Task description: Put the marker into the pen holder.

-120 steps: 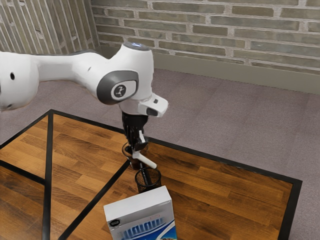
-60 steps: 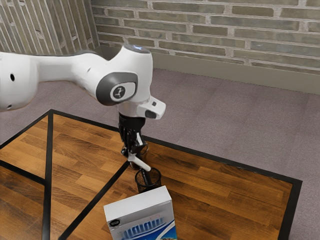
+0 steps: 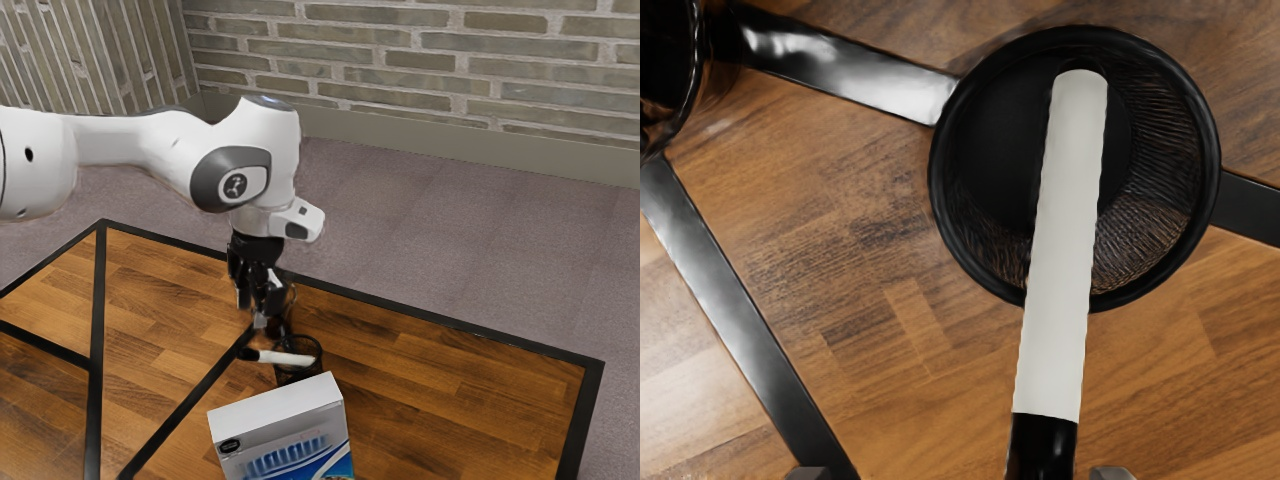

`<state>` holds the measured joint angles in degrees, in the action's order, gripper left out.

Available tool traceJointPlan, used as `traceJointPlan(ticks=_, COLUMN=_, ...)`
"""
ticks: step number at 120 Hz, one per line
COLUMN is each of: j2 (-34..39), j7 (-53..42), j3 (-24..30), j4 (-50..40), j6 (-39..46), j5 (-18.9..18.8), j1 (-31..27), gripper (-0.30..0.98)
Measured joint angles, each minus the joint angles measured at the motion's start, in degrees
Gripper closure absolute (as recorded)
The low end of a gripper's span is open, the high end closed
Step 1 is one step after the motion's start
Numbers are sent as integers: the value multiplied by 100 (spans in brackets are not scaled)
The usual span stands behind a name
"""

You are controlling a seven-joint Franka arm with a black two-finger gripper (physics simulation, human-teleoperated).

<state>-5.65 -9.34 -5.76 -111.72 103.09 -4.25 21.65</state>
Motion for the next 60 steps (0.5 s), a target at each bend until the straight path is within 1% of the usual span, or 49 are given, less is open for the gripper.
traceJointPlan(ticks=12, j2=223, j7=-43, j3=-203, j4=524, j6=-280, j5=-8, j1=-256, gripper=24)
traceJointPlan(ticks=25, j2=339, j7=-81, j3=-235, j4=790, j6=-519, j5=-8, j1=-462, gripper=15)
traceJointPlan(ticks=28, j2=443, j7=-87, j3=-241, j4=1037, j6=-557, j5=-7, j1=-485, gripper=13)
traceJointPlan(ticks=36, j2=598, j7=-77, j3=-614, j4=2101, j6=-761, j5=-19, j1=-205, gripper=9)
traceJointPlan(ticks=38, j2=625, j7=-41, j3=-604, j4=2341, j6=-892, j5=-68, j1=-235, gripper=9)
traceJointPlan(ticks=42, j2=663, j7=26, j3=-295, j4=2578, j6=-1129, j5=-171, j1=-595, gripper=7)
traceJointPlan(ticks=50, j2=675, j7=145, j3=61, j4=2252, j6=-1390, j5=-271, j1=-1107, gripper=5)
traceJointPlan(ticks=60, j2=641, j7=230, j3=171, j4=2133, j6=-1540, j5=-179, j1=-1481, gripper=4)
